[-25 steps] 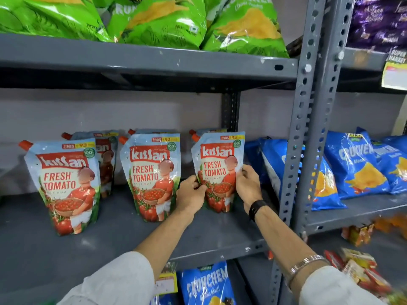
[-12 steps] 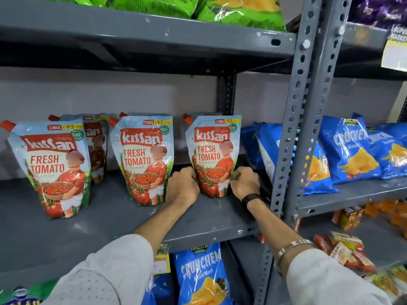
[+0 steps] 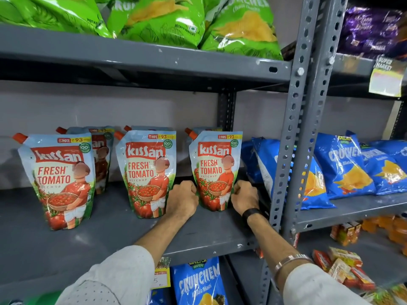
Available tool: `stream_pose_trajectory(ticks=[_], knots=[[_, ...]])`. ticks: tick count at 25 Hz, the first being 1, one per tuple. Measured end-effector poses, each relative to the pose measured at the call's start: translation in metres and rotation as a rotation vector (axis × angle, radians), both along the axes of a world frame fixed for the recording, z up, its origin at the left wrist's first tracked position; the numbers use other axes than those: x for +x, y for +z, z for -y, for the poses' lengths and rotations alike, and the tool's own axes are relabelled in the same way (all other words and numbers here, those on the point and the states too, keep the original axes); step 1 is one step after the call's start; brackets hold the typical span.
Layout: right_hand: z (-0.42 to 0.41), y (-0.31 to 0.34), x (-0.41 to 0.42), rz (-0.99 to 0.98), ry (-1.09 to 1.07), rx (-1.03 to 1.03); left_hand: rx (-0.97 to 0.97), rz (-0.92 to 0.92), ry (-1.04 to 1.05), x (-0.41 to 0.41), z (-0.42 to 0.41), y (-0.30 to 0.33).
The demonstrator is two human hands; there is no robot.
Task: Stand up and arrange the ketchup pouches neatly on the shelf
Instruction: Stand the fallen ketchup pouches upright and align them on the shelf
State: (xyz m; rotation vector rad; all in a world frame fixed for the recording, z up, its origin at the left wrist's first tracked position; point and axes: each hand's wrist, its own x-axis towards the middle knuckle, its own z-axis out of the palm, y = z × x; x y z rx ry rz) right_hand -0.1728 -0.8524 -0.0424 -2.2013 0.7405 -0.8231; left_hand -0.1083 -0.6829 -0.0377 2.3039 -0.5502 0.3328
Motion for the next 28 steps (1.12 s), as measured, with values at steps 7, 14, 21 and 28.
stream_pose_trajectory(ticks=[7, 14, 21, 28], knots=[[-0.013, 0.003, -0.017, 0.064, 0.098, 0.135, -0.034, -0.008, 0.003, -0.003, -0.005, -0.002], [-0.063, 0.009, -0.043, 0.436, 0.211, -0.111, -0.171, 0.080, 0.014, -0.019, -0.093, 0.016], [-0.138, 0.009, 0.009, -0.011, 0.649, 0.140, -0.228, -0.224, 0.155, 0.004, -0.196, 0.007], [-0.146, 0.004, 0.046, -0.034, 0.666, 0.295, -0.314, -0.369, -0.125, 0.026, -0.172, 0.003]])
